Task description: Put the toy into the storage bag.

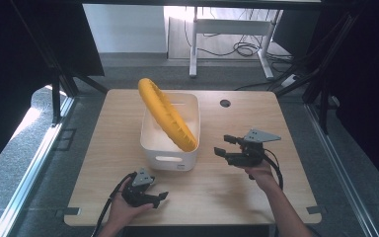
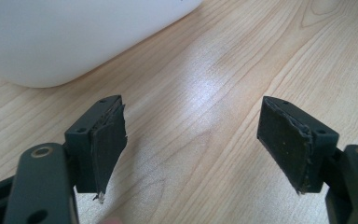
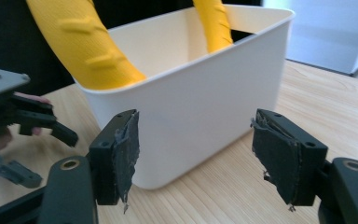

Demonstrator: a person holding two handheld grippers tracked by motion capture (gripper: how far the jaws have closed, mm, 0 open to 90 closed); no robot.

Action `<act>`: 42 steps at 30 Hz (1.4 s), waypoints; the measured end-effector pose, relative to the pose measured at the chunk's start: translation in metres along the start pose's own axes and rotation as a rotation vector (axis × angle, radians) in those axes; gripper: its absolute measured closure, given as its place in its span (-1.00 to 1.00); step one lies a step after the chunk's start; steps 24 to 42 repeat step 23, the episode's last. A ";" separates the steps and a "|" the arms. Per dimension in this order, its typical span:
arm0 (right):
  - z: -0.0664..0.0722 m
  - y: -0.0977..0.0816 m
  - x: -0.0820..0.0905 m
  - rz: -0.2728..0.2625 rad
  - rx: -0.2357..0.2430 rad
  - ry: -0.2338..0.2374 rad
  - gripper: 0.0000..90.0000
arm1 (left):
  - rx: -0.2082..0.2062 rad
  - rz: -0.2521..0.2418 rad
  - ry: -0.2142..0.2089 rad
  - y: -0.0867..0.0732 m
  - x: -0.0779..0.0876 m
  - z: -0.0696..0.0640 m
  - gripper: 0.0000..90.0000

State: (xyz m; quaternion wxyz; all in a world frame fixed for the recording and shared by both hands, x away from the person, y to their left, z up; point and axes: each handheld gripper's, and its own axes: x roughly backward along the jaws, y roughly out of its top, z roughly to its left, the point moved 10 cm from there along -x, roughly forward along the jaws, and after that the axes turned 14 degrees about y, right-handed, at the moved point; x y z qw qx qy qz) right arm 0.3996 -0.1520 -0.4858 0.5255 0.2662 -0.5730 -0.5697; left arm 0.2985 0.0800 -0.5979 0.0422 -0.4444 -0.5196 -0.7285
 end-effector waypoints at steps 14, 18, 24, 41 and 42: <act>-0.013 -0.033 0.007 0.072 -0.063 -0.058 -0.28 | 0.004 -0.006 0.004 -0.001 0.001 0.002 -0.47; -0.011 -0.030 0.007 0.061 -0.049 -0.055 -0.28 | 0.004 -0.006 0.006 -0.001 0.002 0.002 -0.47; -0.013 -0.037 0.007 0.100 -0.049 -0.073 -0.29 | 0.003 -0.007 0.007 0.000 0.002 0.002 -0.47; -0.013 -0.037 0.007 0.100 -0.049 -0.073 -0.29 | 0.003 -0.007 0.007 0.000 0.002 0.002 -0.47; -0.013 -0.037 0.007 0.100 -0.049 -0.073 -0.29 | 0.003 -0.007 0.007 0.000 0.002 0.002 -0.47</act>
